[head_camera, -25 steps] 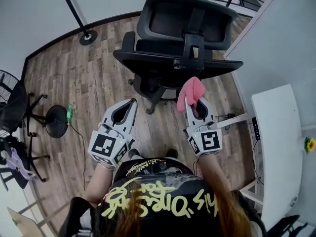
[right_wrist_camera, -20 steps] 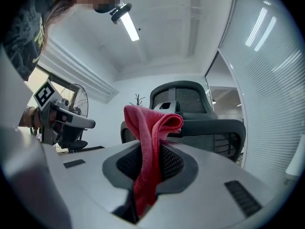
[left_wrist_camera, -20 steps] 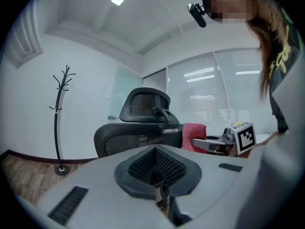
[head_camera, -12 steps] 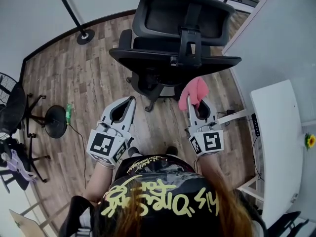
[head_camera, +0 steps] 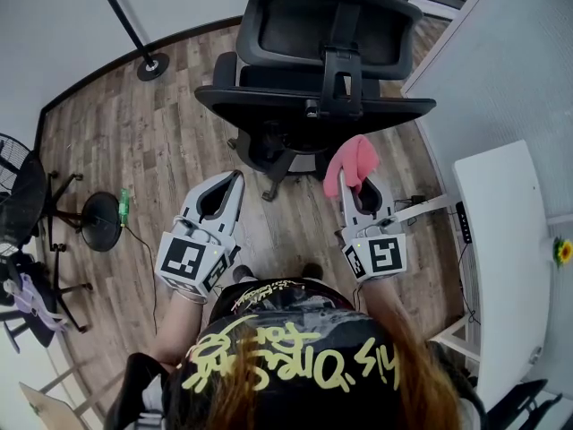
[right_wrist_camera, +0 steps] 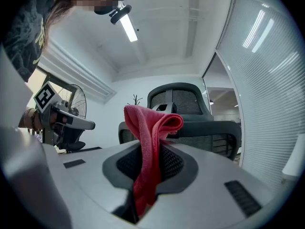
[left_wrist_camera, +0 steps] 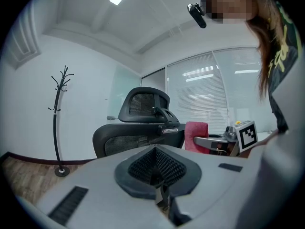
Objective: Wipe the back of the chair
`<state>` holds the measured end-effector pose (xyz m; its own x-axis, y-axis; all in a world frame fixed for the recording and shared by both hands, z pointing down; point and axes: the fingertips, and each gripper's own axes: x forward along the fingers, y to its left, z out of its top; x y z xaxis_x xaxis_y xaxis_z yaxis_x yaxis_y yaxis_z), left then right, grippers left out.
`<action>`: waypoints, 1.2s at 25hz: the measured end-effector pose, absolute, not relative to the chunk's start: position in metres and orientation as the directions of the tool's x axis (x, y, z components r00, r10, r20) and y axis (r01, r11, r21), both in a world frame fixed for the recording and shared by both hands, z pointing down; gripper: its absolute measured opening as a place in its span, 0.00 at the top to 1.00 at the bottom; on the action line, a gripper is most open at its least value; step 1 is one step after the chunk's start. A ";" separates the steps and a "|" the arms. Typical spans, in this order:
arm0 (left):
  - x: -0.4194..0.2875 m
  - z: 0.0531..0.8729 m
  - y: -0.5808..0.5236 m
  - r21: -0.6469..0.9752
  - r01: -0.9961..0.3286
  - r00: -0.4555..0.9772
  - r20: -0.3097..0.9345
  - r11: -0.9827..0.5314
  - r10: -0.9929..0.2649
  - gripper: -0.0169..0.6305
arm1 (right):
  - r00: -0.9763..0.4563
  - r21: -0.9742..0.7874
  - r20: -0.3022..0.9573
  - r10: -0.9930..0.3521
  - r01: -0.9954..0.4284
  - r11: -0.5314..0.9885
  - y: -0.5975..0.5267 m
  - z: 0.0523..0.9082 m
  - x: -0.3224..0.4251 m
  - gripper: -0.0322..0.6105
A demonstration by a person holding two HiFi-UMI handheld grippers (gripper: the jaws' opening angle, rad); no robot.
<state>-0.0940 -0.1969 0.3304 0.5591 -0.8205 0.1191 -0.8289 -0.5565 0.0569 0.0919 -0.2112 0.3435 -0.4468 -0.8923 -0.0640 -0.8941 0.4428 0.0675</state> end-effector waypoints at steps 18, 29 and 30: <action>-0.094 0.333 -0.193 0.065 -0.830 0.558 0.119 -0.554 -0.821 0.99 | -0.439 0.093 -0.053 -0.897 -0.896 0.434 -0.203 0.350 0.092 0.85; -0.097 0.335 -0.190 0.072 -0.836 0.549 0.117 -0.545 -0.827 0.99 | -0.445 0.123 -0.044 -0.894 -0.891 0.438 -0.201 0.351 0.088 0.85; -0.097 0.335 -0.190 0.072 -0.835 0.550 0.117 -0.545 -0.827 0.99 | -0.444 0.126 -0.043 -0.895 -0.891 0.436 -0.201 0.351 0.088 0.85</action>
